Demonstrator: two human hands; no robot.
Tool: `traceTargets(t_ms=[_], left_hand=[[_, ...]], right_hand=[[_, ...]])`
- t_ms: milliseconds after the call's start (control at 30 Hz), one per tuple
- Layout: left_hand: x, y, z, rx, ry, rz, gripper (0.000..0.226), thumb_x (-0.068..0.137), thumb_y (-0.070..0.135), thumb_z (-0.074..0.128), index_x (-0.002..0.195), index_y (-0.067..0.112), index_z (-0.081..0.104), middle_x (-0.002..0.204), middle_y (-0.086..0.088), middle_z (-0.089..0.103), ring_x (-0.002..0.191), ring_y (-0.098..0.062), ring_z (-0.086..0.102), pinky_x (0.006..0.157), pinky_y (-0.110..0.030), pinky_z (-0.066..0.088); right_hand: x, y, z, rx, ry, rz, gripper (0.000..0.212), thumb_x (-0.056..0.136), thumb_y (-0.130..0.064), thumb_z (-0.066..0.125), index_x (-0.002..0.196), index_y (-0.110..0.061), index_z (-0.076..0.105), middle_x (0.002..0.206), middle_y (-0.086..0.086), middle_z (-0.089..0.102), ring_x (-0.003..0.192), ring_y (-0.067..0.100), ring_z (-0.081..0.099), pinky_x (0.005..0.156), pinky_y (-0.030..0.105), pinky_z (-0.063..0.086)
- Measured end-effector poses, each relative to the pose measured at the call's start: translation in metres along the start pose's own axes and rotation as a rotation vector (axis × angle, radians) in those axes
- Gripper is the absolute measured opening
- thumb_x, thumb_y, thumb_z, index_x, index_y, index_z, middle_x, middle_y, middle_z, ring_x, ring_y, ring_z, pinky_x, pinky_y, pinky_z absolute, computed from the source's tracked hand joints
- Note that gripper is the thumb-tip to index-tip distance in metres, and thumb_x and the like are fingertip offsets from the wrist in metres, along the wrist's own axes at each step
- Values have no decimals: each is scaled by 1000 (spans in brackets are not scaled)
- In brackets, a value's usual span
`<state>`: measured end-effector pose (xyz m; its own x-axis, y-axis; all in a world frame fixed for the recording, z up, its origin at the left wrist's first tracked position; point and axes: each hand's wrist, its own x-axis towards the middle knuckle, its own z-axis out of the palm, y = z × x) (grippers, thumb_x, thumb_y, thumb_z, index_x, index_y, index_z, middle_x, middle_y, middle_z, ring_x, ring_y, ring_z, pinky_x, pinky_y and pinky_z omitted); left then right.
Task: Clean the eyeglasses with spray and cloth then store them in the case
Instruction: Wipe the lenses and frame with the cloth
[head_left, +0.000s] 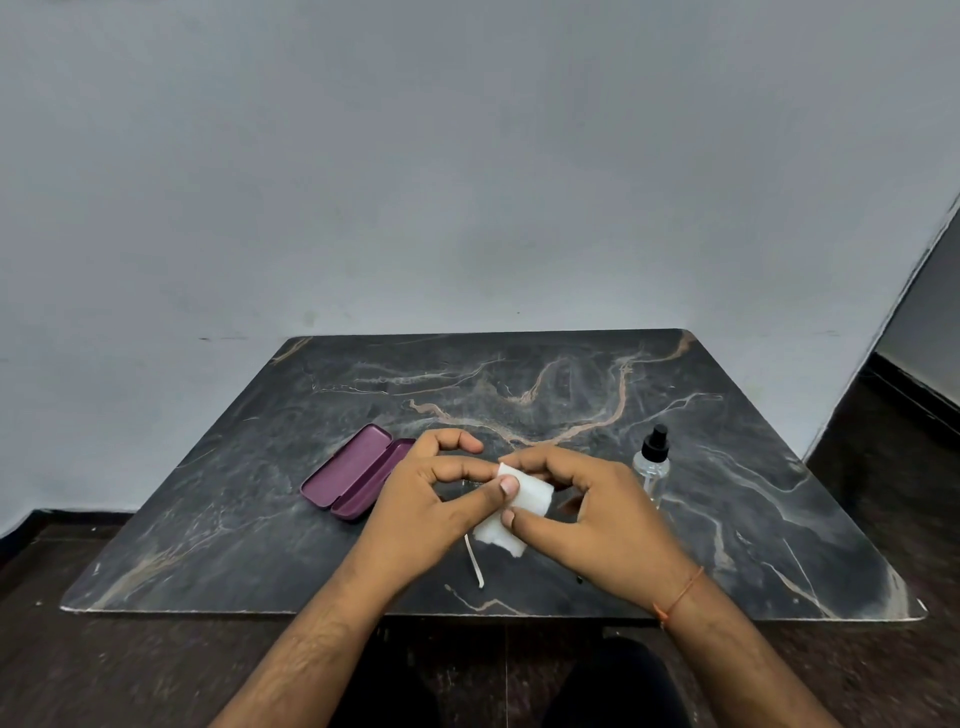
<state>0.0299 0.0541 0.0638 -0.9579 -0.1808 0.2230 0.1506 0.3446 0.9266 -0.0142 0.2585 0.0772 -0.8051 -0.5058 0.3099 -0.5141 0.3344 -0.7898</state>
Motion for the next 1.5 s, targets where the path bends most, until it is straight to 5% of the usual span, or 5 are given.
traceTargets(t_ms=[433, 733, 867, 1067, 1500], left_hand=[[-1, -20, 16, -177, 159, 24, 17, 71, 41, 89, 80, 26, 87, 104, 9, 80, 99, -6, 77, 86, -18, 56], [1, -30, 23, -213, 218, -17, 20, 85, 40, 80, 89, 22, 85, 90, 3, 85, 83, -19, 79, 79, -29, 62], [6, -74, 2, 6, 302, 16, 11, 103, 34, 67, 110, 33, 76, 98, 9, 81, 88, -9, 74, 86, -31, 59], [12, -129, -20, 469, 156, 115, 55, 95, 5, 73, 136, 39, 62, 127, 26, 63, 95, -6, 68, 91, -28, 58], [47, -140, -11, 632, 57, 456, 18, 98, 27, 80, 115, 33, 78, 122, 21, 69, 102, 0, 71, 79, -26, 61]], right_hand=[[3, 13, 11, 497, -83, 289, 18, 91, -7, 81, 107, -14, 82, 93, 17, 81, 79, 19, 73, 66, 25, 58], [1, 18, 32, 708, 21, 470, 17, 95, -14, 76, 112, -11, 81, 99, 14, 83, 87, 18, 76, 70, 30, 63], [2, 26, 31, 686, 103, 507, 15, 97, -10, 75, 111, -8, 79, 95, 14, 84, 80, 19, 77, 65, 27, 64], [0, 36, 31, 623, 172, 498, 19, 100, -10, 71, 117, -18, 71, 94, 8, 84, 76, 19, 80, 59, 26, 62], [13, 64, 44, -117, 213, 341, 21, 98, -43, 69, 89, -25, 75, 81, -10, 72, 76, 7, 67, 73, 36, 57]])
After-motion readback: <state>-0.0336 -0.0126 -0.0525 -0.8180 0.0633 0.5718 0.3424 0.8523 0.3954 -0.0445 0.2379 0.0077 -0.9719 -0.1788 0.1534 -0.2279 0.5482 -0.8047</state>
